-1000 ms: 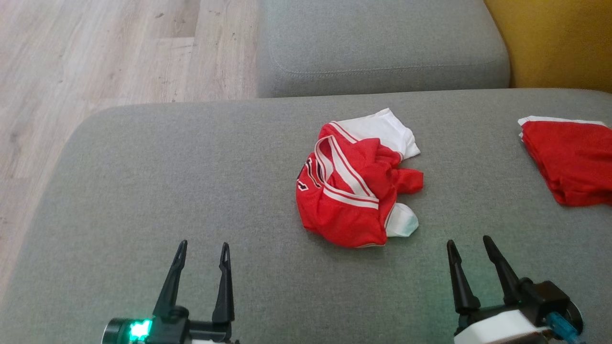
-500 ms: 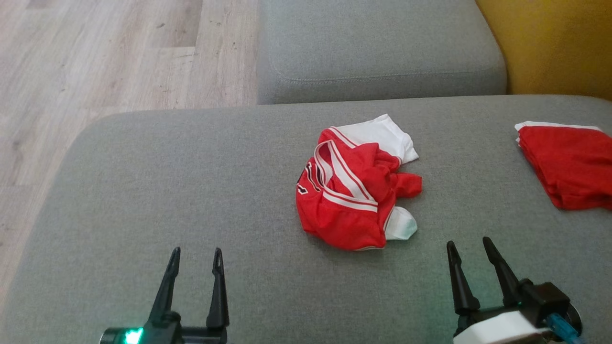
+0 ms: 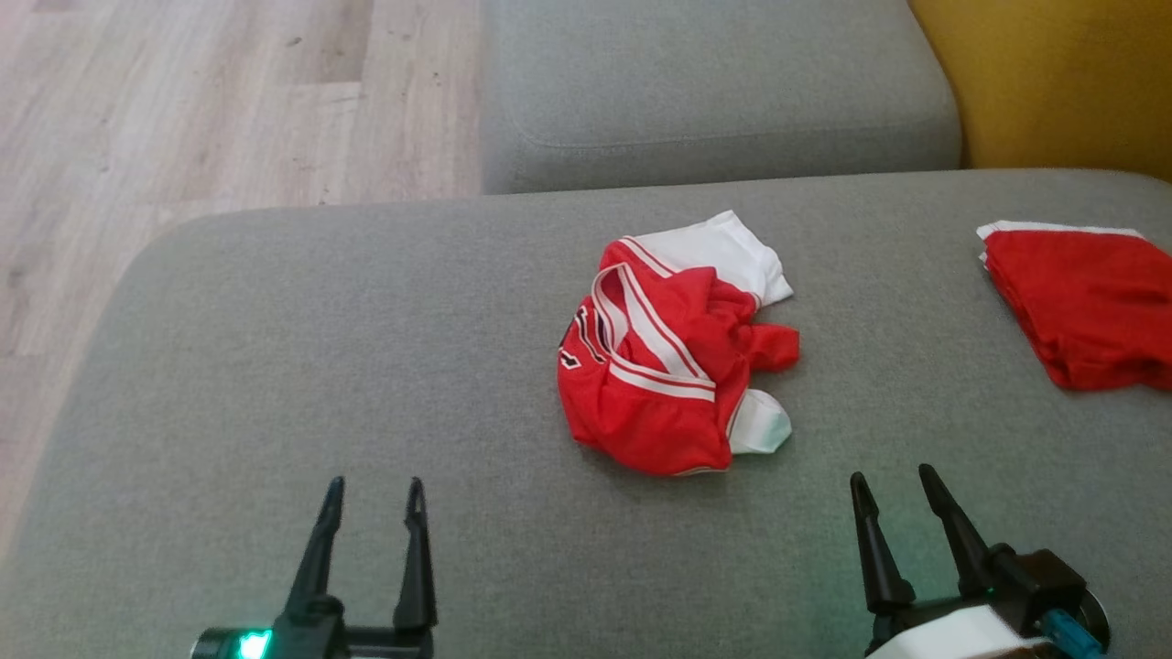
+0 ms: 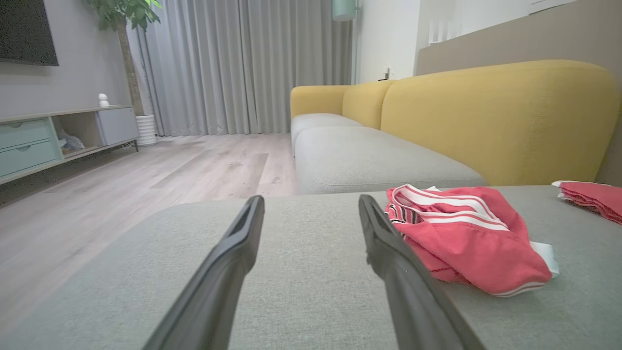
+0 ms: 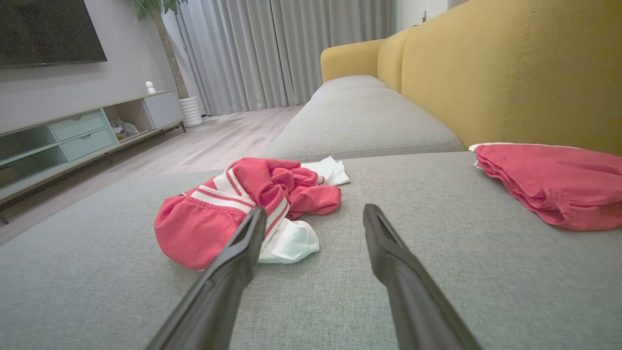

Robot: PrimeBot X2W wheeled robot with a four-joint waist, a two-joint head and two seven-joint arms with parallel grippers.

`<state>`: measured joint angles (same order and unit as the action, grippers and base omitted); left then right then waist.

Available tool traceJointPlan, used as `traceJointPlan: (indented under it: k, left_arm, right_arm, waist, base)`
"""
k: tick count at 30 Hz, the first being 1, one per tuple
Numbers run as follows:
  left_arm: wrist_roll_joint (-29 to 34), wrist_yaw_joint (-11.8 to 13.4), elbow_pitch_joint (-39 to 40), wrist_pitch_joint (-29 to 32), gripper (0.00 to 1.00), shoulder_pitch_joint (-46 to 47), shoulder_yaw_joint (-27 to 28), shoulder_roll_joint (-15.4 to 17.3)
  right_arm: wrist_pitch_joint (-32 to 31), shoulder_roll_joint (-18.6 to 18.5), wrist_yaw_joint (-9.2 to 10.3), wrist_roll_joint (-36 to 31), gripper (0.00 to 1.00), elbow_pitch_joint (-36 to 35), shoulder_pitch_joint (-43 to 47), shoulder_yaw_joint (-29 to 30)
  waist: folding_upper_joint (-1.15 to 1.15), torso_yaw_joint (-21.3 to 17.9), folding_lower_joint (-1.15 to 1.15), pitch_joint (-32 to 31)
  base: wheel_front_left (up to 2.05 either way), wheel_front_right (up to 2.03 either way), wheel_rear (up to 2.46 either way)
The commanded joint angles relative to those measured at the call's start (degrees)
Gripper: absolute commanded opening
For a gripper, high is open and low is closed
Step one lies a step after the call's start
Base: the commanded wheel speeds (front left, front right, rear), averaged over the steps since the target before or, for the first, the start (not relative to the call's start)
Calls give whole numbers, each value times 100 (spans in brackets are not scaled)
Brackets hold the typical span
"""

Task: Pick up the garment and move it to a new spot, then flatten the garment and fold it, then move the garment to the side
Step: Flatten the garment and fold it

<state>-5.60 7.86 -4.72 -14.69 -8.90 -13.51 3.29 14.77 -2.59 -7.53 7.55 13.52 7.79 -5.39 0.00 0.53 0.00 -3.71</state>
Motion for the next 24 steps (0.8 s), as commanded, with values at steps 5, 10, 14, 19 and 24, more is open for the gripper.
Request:
traceJointPlan:
  k: [5, 10, 14, 19, 24]
  left_arm:
    - [-58, -143, -49, -30, 100, 609, -251, -40]
    - [-60, -299, -609, -30, 100, 1339, -1022, -41]
    - [-71, -352, -1286, -30, 100, 2204, -1718, -41]
    - [-233, -362, -1951, -30, 100, 3001, -2372, -41]
    - [-769, -312, -2635, -30, 100, 3636, -3192, -41]
  right_arm:
    - [23, -29, 4, -29, 100, -223, -290, -209]
    - [23, -29, 4, -83, 100, -256, -448, -309]
    - [23, -29, 4, -62, 100, -307, -745, -359]
    - [23, -29, 4, -32, 100, -282, -1003, -505]
    - [23, -29, 4, -18, 100, -257, -1207, -567]
  waist:
    - [0, -205, 0, 190]
    - [0, -472, 0, 516]
    - [0, -710, 0, 1076]
    - [0, -932, 0, 1487]
    - [0, -1157, 0, 1761]
  base:
    - [0, 0, 0]
    - [0, 0, 0]
    - [0, 0, 0]
    - [0, 0, 0]
    - [0, 0, 0]
